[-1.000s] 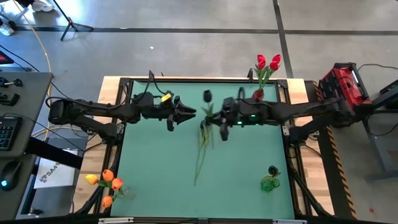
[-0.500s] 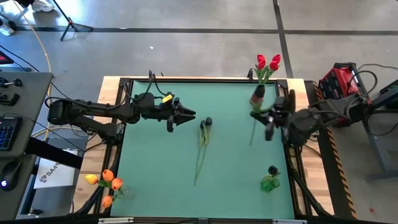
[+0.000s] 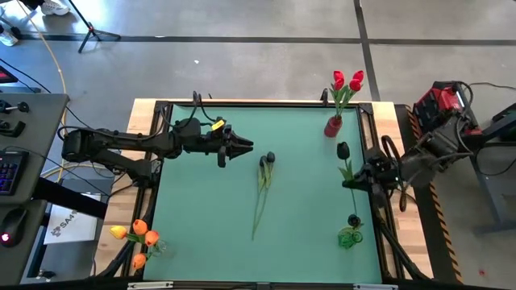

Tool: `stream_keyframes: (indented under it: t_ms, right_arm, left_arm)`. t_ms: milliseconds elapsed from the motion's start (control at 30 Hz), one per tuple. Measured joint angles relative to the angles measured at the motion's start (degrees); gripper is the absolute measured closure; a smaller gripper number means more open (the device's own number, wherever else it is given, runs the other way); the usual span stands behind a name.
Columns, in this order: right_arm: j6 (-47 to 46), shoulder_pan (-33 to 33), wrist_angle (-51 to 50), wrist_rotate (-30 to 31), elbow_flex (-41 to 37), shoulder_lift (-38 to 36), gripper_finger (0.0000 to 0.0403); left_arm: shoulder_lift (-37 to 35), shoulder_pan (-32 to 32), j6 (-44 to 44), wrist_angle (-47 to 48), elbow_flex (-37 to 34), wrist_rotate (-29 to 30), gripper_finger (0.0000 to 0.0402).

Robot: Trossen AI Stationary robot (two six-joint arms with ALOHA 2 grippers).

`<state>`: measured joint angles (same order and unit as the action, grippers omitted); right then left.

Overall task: Sort flowers into vase by color
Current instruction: Put the black tulip into the green vase

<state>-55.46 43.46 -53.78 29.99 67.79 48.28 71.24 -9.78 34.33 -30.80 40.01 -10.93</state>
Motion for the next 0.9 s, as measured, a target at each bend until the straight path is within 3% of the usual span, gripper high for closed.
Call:
stream_keyframes:
  t_ms: [533,900]
  right_arm:
    - [-14.94,26.08,-8.76,27.09,-0.04,9.95,0.0403]
    - [-28.41,30.86,-16.19,29.77,-0.04,18.72,0.0403]
  left_arm:
    - [0.00,0.91,0.07,0.19,-0.02,6.48,0.0275]
    - [0.00,-0.02,1.64,0.12,-0.02,7.27,0.0275]
